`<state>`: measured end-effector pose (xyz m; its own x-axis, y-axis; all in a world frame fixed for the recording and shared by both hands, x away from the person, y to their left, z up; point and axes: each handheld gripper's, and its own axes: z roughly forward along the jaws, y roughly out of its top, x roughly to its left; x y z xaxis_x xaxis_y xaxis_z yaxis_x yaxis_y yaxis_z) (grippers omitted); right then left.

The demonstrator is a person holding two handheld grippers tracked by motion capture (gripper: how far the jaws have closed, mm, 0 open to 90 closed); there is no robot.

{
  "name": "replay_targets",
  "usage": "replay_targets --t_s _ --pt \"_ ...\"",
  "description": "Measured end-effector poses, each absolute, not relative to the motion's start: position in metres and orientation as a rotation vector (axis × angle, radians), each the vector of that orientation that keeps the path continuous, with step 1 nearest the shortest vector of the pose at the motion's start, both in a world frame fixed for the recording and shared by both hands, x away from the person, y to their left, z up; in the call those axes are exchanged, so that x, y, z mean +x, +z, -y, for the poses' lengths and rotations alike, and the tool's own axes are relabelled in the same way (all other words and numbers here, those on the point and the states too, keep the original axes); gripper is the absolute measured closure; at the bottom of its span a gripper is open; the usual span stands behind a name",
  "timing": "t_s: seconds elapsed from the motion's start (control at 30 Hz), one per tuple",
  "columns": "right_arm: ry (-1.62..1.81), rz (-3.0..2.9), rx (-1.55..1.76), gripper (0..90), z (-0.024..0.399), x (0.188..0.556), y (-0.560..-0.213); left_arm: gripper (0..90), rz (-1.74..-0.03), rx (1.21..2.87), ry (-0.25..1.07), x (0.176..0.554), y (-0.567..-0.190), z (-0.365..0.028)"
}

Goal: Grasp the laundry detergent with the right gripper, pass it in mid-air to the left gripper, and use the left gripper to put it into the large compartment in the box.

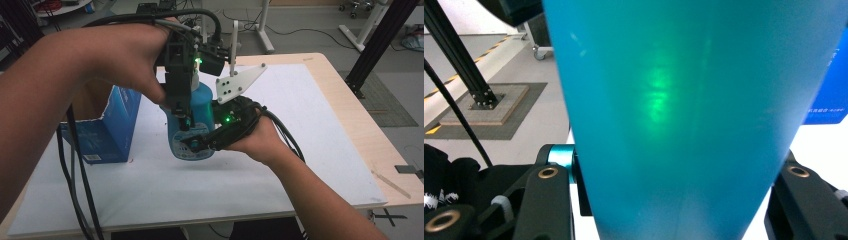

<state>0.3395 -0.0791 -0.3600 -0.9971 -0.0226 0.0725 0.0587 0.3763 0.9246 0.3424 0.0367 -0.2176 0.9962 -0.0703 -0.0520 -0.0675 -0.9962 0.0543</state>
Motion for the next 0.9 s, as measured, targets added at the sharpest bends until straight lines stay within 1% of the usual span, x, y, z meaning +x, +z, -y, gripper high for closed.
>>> replay_targets --t_s 0.03,0.23,0.3,0.47,0.5,0.7,0.77,0.9 --pt "-1.717 2.547 -0.032 44.9 0.0791 0.3395 -0.3599 26.6 0.099 3.087 -0.089 0.3423 -0.2177 -0.0369" --pt "-1.715 2.550 -0.033 44.9 0.0788 0.3390 -0.3599 26.8 0.097 3.087 -0.087 0.3424 -0.2176 -0.0364" --pt "-1.720 2.546 -0.028 44.9 0.0793 0.3389 -0.3595 29.2 0.085 3.083 -0.088 0.3420 -0.2175 -0.0361" --pt "-1.723 2.549 -0.029 44.9 0.0798 0.3391 -0.3591 29.4 0.079 3.091 -0.089 0.3429 -0.2177 -0.0357" --pt "-1.722 2.548 -0.030 44.9 0.0800 0.3389 -0.3591 31.4 0.079 3.091 -0.089 0.3429 -0.2177 -0.0357" --pt "-1.725 2.550 -0.033 45.0 0.0803 0.3388 -0.3589 32.0 0.075 3.090 -0.085 0.3428 -0.2170 -0.0351" --pt "-1.727 2.552 -0.029 45.0 0.0801 0.3387 -0.3588 38.0 0.066 3.086 -0.087 0.3428 -0.2167 -0.0354" --pt "-1.723 2.548 -0.035 45.0 0.0801 0.3379 -0.3586 38.3 0.060 3.089 -0.079 0.3420 -0.2161 -0.0354"
